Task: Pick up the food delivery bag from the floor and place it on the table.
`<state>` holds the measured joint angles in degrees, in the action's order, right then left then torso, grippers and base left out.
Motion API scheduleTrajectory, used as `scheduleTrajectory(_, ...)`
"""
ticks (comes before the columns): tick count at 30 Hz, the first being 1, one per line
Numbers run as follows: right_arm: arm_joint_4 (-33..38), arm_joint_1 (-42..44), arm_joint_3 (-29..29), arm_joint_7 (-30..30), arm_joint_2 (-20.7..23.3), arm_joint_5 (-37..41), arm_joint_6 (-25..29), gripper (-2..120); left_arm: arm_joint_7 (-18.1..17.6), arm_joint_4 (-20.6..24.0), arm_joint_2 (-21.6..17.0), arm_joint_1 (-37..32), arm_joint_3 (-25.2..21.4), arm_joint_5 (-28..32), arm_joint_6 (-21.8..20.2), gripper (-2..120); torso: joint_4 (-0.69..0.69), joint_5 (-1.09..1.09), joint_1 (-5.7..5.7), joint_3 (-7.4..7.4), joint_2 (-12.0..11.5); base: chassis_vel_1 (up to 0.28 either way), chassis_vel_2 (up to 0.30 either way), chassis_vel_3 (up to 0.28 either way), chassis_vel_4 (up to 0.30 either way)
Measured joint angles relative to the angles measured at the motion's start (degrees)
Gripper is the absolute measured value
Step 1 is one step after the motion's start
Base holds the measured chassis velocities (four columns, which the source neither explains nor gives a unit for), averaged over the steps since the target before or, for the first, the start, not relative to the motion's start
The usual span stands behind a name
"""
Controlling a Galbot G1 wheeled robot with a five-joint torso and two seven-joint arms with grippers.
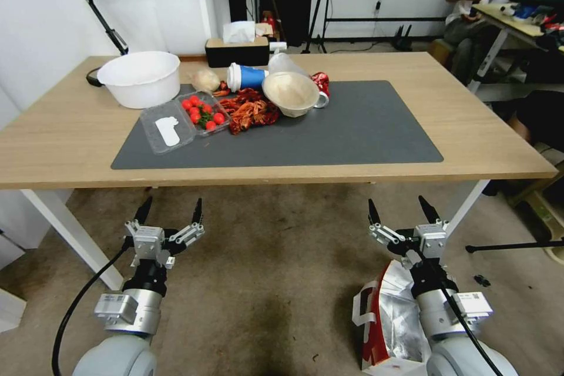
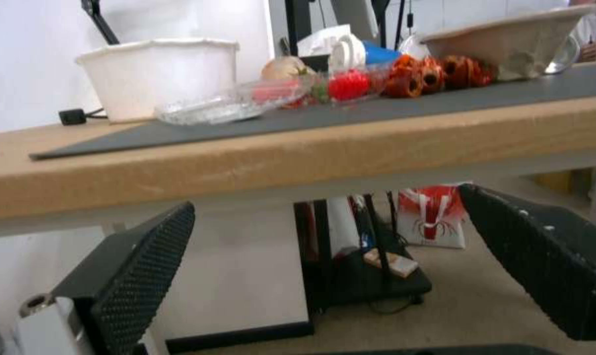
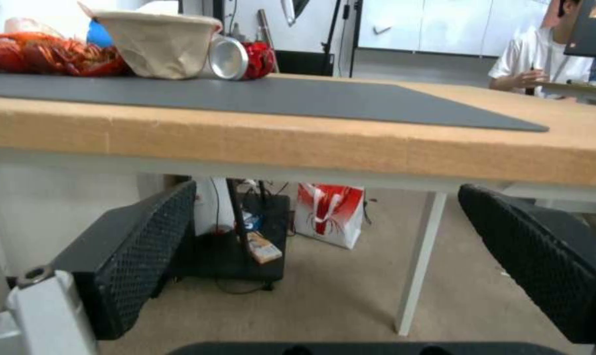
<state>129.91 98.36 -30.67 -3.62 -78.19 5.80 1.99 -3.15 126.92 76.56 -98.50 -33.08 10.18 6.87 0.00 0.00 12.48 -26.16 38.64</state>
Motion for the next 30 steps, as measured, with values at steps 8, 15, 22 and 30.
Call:
scheduleTrajectory(8, -0.7, -1.1, 0.0, 0.1, 0.1, 0.3, -0.4, 100, 0.0, -0.9, -0.1, 0.8, 0.1, 0.0, -0.4, 100, 0.00, 0.00, -0.88, 1.37, -2.2, 0.000, 0.000, 0.000, 0.000)
scheduleTrajectory(15, -1.2, -1.4, -0.1, 0.1, 0.0, 0.4, -0.4, 100, 0.0, -1.4, 0.0, 1.3, 0.1, 0.1, -0.6, 100, 0.00, 0.00, -1.48, 2.39, -3.9, 0.000, 0.000, 0.000, 0.000)
scheduleTrajectory(22, -1.4, -1.4, -0.1, 0.1, -0.1, 0.4, -0.4, 100, 0.0, -1.6, 0.0, 1.4, 0.1, 0.1, -0.6, 100, 0.00, 0.00, -2.14, 3.42, -5.6, 0.000, 0.000, 0.000, 0.000)
scheduleTrajectory(30, -1.2, -1.2, -0.1, 0.1, -0.2, 0.3, -0.4, 100, 0.0, -1.5, 0.0, 1.4, 0.0, 0.1, -0.5, 100, 0.00, 0.00, -2.86, 4.52, -7.4, 0.000, 0.000, 0.000, 0.000)
